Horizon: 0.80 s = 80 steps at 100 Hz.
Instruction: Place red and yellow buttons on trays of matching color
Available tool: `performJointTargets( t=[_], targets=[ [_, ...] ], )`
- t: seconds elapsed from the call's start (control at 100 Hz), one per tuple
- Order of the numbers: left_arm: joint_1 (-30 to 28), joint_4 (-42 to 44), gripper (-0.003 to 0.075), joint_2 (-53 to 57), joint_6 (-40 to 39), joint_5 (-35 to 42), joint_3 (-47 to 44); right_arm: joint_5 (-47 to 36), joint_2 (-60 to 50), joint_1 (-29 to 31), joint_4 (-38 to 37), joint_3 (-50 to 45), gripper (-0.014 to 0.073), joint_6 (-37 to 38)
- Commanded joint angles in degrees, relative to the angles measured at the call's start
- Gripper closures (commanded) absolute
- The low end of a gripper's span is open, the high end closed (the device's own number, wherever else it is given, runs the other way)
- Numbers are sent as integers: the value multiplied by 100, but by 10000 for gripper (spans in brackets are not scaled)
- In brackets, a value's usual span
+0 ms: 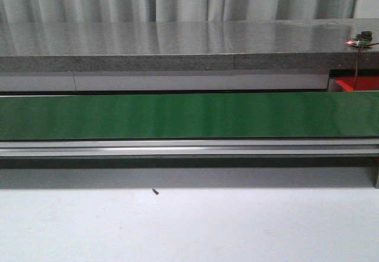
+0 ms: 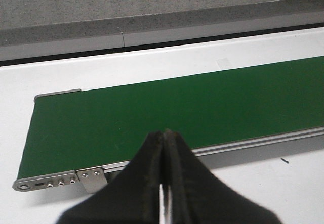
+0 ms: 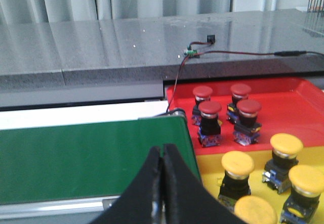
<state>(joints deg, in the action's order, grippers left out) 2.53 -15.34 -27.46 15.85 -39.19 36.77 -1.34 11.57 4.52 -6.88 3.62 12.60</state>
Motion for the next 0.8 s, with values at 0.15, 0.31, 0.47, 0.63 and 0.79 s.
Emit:
performJointTargets(
  t=[0.15,0.31,0.47,0.63,0.79],
  targets=[
    [56,-99,740,-30,-34,419,153,-526,-607,-29,-100,-332,710,55],
    [56,-99,740,-41,-34,419,153,7,-1068,-29,-86,-423,710,55],
    [56,-99,740,-41,-34,419,153,265,-1326,-29,-96,-428,710,55],
    [56,-99,740,-52,-34,419,153,329,-1327,-42,-174,-428,710,48],
    [56,-99,740,-52,-34,419,153,344,-1327,-90,-254,-428,710,-45]
  ],
)
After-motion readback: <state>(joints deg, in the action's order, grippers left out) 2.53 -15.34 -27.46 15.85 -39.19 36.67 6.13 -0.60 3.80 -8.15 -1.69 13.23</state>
